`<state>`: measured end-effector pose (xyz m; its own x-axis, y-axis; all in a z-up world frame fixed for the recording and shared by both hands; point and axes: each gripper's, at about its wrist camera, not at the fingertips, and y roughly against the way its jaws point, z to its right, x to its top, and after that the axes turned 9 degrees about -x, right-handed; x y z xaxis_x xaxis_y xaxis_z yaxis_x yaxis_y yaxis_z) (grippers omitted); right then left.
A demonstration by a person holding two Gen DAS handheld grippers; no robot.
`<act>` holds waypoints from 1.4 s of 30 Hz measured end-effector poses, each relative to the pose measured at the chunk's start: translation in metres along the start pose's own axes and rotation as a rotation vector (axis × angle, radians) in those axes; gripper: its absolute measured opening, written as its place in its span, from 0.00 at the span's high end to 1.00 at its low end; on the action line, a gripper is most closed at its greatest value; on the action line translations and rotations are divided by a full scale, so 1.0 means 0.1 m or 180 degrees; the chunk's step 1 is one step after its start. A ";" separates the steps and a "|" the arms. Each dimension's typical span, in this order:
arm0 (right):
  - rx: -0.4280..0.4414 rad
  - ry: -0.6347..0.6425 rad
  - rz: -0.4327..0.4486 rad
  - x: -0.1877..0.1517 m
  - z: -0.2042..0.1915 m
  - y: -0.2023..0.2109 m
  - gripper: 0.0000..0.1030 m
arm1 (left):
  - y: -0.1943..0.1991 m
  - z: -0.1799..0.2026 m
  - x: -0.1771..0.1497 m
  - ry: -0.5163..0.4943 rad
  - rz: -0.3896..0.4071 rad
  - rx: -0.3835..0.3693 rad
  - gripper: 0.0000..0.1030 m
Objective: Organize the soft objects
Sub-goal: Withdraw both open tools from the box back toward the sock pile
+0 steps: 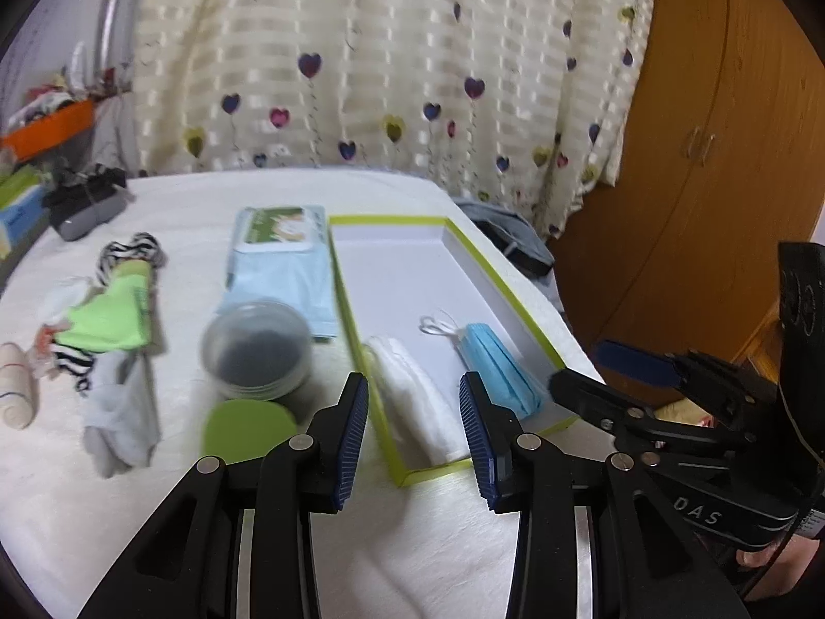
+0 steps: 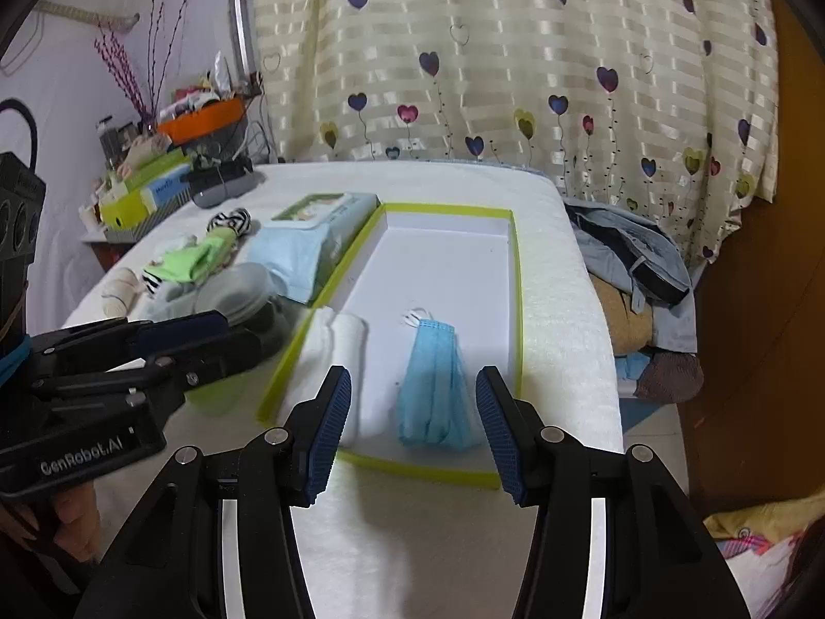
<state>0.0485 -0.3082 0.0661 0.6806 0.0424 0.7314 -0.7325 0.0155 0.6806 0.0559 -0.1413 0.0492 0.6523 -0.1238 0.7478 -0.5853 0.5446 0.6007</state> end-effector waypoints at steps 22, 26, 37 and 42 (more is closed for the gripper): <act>0.0332 0.0055 0.0244 -0.12 -0.56 0.47 0.40 | 0.77 -0.56 -0.37 0.0231 0.0310 0.0503 0.65; 0.0317 0.0057 0.0203 -0.14 -0.66 0.49 0.40 | 0.84 -0.67 -0.46 0.0304 0.0315 0.0528 0.65; 0.0419 0.0155 0.0201 -0.18 -0.83 0.52 0.40 | 0.94 -0.94 -0.53 0.0505 0.0346 0.0612 0.65; 0.0425 0.0195 0.0194 -0.17 -0.89 0.52 0.40 | 1.00 -1.11 -0.56 0.0609 0.0362 0.0639 0.65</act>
<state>-0.0024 -0.2192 0.0851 0.6296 0.1000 0.7704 -0.7607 -0.1217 0.6375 0.0144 0.0116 0.0359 0.6449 0.0975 0.7581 -0.7309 0.3687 0.5743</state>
